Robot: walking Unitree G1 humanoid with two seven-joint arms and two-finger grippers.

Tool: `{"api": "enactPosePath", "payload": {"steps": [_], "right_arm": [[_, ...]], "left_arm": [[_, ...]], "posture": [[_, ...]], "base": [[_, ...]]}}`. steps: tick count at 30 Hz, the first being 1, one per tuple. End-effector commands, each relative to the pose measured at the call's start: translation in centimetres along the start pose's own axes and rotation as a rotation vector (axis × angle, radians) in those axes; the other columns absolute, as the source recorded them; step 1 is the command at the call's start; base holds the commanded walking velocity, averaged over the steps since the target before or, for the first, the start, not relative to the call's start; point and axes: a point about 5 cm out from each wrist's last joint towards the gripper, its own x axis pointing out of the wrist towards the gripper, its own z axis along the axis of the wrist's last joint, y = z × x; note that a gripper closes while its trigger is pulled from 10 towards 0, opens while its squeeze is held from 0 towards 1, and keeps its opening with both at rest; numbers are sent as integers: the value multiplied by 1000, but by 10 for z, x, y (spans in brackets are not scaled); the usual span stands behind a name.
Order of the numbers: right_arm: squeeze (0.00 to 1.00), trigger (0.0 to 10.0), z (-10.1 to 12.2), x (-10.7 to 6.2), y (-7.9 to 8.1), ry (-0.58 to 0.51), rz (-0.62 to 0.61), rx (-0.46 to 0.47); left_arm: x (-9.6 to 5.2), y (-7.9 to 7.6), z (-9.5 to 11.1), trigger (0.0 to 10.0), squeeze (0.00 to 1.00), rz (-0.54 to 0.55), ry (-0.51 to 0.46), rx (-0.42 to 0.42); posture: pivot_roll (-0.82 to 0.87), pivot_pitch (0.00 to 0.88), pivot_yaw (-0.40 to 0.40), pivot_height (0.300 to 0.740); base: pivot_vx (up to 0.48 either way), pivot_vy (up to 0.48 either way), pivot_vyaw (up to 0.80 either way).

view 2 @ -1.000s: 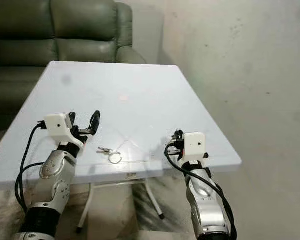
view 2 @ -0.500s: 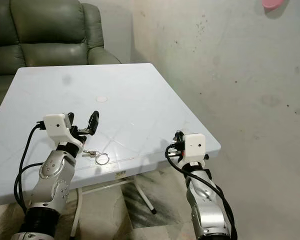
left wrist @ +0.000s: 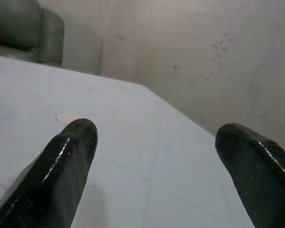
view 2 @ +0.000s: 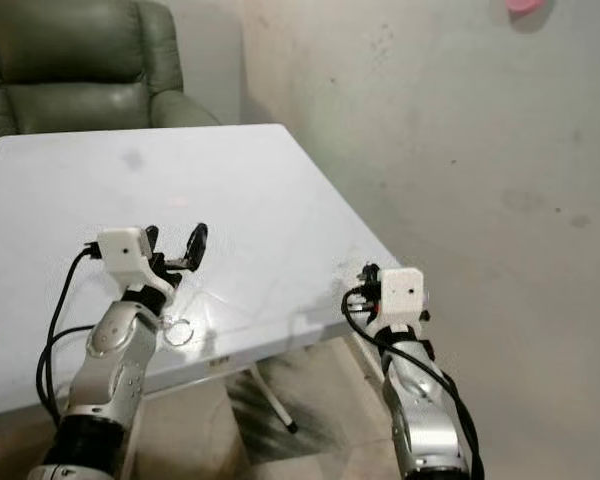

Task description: Hang keys on a hook

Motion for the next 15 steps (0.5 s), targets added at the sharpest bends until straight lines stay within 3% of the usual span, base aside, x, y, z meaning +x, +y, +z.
{"api": "enactPosePath", "payload": {"steps": [1,15], "right_arm": [[0,10000,3,0,-9,-4,-21,-14],[0,10000,3,-1,-9,-1,-22,-15]], "left_arm": [[3,-6,3,10000,0,-11,-9,-5],[3,-5,3,10000,0,11,1,-7]], "posture": [[30,0,-57,740],[29,0,-58,740]], "base": [[0,0,-769],[0,0,-768]]}}
